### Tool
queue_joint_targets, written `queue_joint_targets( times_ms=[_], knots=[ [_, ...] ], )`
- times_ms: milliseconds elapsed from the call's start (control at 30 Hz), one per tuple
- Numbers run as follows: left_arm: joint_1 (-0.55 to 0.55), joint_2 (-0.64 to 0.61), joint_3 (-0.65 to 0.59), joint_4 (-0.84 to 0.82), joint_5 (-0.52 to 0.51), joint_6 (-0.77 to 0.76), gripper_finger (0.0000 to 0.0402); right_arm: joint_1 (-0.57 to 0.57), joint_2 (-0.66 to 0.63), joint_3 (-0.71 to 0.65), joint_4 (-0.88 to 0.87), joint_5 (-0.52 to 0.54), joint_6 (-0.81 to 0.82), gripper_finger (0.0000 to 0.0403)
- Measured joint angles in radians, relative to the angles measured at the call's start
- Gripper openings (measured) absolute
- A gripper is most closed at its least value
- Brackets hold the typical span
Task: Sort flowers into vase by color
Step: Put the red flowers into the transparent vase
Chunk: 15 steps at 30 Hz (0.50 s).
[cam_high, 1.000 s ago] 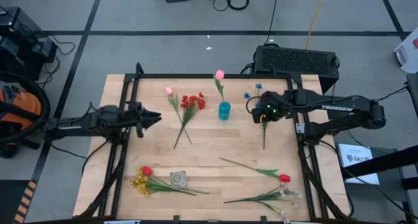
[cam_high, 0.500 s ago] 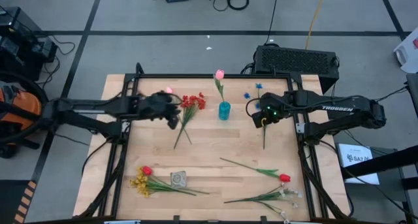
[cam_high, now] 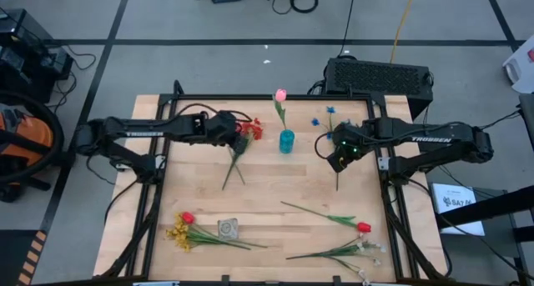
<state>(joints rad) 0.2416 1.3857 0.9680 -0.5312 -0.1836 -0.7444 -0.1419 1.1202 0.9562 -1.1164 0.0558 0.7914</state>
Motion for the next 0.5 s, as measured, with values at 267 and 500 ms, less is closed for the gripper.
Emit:
queue_joint_targets(
  times_ms=[267, 500],
  knots=[
    [0.045, 0.109, 0.000, -0.001, 0.020, -0.009, 0.0155, 0.000, 0.000, 0.000, 0.017, 0.003, -0.064, 0.0000],
    [0.102, 0.197, 0.000, -0.001, 0.053, 0.001, 0.0155, 0.000, 0.000, 0.000, 0.047, 0.003, -0.080, 0.0000]
  ],
)
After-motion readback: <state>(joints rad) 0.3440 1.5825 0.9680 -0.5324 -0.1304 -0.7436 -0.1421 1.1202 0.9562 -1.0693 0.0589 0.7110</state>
